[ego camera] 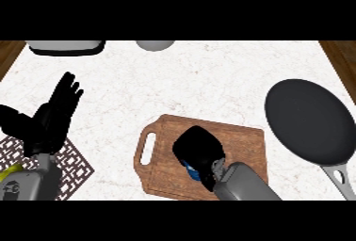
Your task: Pick the can from the cutting board and place it in the pan
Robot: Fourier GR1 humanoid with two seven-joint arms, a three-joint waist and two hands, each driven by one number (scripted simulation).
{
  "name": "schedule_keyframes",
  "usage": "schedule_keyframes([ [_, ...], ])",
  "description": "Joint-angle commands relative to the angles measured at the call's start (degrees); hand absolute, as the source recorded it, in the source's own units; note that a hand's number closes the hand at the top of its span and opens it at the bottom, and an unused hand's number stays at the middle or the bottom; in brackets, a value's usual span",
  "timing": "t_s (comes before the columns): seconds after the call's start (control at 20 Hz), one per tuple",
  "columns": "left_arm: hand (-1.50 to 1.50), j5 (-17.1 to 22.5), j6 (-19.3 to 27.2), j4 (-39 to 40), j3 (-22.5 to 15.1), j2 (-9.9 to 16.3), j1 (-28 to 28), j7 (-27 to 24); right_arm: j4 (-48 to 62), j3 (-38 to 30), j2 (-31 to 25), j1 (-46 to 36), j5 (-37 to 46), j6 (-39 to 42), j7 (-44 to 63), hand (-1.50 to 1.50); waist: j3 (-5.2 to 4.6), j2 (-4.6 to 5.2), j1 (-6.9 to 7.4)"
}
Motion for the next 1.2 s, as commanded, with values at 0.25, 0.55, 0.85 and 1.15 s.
schedule_keyframes([
  [0.25, 0.0, 0.47, -0.92, 1.64, 1.62, 0.31, 2.64, -3.41, -15.57, -7.66, 2.33, 16.35, 2.74, -7.76, 21.63, 1.5, -0.01, -0.16, -2.04],
  [0.55, 0.0, 1.76, -2.22, -0.33, 1.94, 0.74, 4.34, -2.72, -34.6, -1.84, -2.1, 15.82, 15.09, -10.3, 26.88, 1.5, -0.03, -0.36, -1.33],
  [0.85, 0.0, 0.27, -1.03, -1.67, 1.27, 0.48, 3.31, -1.67, -49.04, -1.01, -0.18, 11.27, 18.91, 1.06, 32.58, 1.5, 0.01, 0.06, -0.18],
  [1.15, 0.0, 0.78, -2.28, 1.16, 1.14, -0.29, 1.97, -2.82, -52.32, -10.54, 1.99, 6.18, 14.72, 6.97, 32.74, 1.5, 0.03, 0.3, 0.04],
])
